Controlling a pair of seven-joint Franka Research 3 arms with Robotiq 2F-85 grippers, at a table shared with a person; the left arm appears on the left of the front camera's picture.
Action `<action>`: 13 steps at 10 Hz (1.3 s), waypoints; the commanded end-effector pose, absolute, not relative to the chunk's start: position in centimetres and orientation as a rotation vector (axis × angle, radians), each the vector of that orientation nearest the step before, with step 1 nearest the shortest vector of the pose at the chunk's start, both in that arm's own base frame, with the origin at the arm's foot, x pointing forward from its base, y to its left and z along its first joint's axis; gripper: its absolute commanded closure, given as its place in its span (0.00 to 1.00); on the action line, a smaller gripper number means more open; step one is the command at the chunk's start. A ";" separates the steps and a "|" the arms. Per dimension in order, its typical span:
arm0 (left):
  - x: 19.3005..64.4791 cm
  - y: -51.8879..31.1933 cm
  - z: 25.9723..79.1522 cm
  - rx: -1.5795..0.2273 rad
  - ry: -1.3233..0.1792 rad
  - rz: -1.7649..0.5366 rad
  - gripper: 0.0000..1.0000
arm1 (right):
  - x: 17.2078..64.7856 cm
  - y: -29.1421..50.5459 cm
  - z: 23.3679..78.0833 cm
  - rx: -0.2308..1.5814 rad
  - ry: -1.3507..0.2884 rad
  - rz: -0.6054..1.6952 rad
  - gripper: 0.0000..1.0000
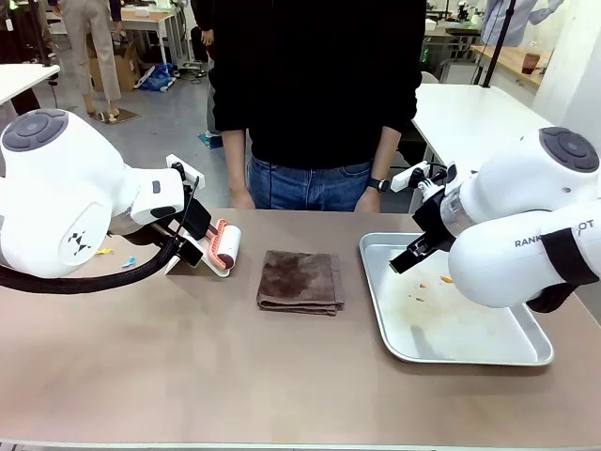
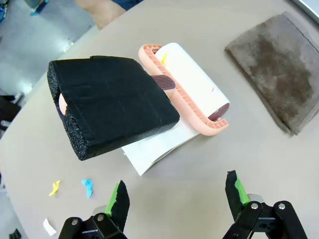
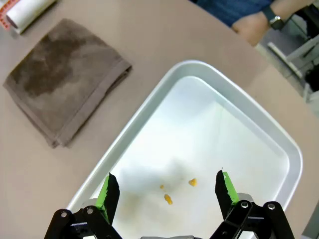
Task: Clean the surface of the table.
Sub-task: Hold the Lint Roller with your left hand and the towel with your right hand.
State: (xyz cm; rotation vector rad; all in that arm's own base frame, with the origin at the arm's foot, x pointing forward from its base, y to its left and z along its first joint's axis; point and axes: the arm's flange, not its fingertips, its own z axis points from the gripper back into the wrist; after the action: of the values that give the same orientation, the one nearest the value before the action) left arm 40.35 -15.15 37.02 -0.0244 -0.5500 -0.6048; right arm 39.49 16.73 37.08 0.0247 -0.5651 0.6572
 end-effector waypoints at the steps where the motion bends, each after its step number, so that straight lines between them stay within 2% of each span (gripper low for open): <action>1: 40.4 -15.2 37.0 -0.024 -0.550 -0.606 0.00 | 39.5 16.7 37.1 0.025 -0.565 0.657 0.00; 7: 40.4 -15.1 37.0 -0.024 -0.550 -0.605 0.00 | 39.5 16.7 37.1 0.025 -0.565 0.657 0.00; 9: 39.6 -15.0 37.7 -0.022 -0.544 -0.627 0.00 | 39.3 16.4 37.7 0.075 -0.547 0.664 0.00; 13: 36.3 -11.9 43.7 -0.064 -0.589 -0.628 0.00 | 37.1 12.8 43.3 0.211 -0.599 0.614 0.00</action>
State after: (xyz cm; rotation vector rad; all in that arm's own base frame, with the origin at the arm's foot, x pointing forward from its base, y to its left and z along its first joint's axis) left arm 39.07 -14.35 42.44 -0.0416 -0.5852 -0.6036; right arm 38.43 15.65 41.90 0.1700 -0.5925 0.5937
